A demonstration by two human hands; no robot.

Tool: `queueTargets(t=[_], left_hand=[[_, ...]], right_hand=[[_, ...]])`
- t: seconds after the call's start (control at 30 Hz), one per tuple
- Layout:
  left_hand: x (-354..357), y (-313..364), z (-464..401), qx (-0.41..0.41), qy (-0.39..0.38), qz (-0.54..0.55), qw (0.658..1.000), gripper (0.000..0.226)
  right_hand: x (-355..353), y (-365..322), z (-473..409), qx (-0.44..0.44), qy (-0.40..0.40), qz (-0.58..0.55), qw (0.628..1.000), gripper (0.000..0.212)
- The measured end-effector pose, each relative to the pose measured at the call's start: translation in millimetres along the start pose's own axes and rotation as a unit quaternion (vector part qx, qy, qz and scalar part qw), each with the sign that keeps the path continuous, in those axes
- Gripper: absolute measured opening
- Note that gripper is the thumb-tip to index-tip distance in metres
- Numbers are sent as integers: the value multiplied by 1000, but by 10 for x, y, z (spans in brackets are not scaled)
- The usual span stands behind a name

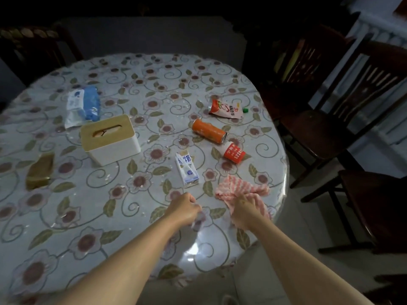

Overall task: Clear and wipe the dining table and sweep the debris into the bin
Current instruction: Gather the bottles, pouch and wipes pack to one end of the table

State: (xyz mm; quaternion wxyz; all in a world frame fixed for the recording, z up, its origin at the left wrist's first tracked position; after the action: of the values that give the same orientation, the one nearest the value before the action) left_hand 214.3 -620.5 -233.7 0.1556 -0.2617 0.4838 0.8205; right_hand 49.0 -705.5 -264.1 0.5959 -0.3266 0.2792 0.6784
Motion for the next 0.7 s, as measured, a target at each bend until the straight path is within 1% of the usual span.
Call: queueTargets(t=[0.07, 0.1, 0.17, 0.2, 0.27, 0.3, 0.37, 0.43, 0.5, 0.57, 0.63, 0.67, 0.7], left_hand=[[19, -14, -42, -5, -6, 0, 1000, 31], [17, 0, -57, -9, -6, -4, 1000, 32], [-6, 35, -70, -19, 5, -5, 1000, 33], [-23, 73, -75, -24, 12, -1, 1000, 33], [-61, 211, -78, -30, 20, 5, 999, 34], [-84, 301, -81, -29, 21, 4, 999, 33], [-166, 514, -101, -18, 30, 4, 999, 33], [-296, 755, -121, -7, 49, 10, 999, 34], [-409, 983, -136, 3, 56, 28, 998, 37], [-518, 1204, -136, 20, 58, 42, 997, 47], [-603, 1416, -145, 49, 62, 65, 995, 62], [-642, 1536, -154, 72, 64, 83, 992, 61], [-680, 1655, -166, 98, 66, 106, 987, 53]], right_hand=[[-37, 5, -22, 14, 14, -6, 1000, 53], [-109, 22, -16, 19, 34, -31, 999, 48], [-337, 61, 52, 28, 62, -154, 986, 35], [-475, 93, 100, 35, 63, -230, 971, 28], [-809, 142, 184, 36, 65, -364, 928, 12], [-989, 143, 218, 31, 67, -403, 912, 15], [-1314, 103, 273, 11, 42, -449, 893, 24], [-1620, 42, 328, -19, 8, -477, 879, 25], [-1928, 2, 382, -54, 2, -493, 869, 22], [-2181, -69, 432, -96, -10, -514, 852, 20], [-2370, -175, 505, -138, -49, -543, 827, 18], [-2458, -231, 536, -160, -69, -558, 811, 17], [-2540, -277, 560, -179, -81, -566, 801, 20]])
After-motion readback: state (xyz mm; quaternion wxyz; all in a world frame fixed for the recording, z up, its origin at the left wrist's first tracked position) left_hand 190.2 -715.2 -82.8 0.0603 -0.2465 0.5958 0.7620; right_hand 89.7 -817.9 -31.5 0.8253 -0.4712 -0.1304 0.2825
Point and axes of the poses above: each hand's wrist, its own z-axis away from the middle knuckle, its own x-axis out of the palm, y = z × x, the point moved 8 cm from there along -z, towards the middle knuckle, and after that the axes turned 15 degrees about x, right-handed, at the moved point
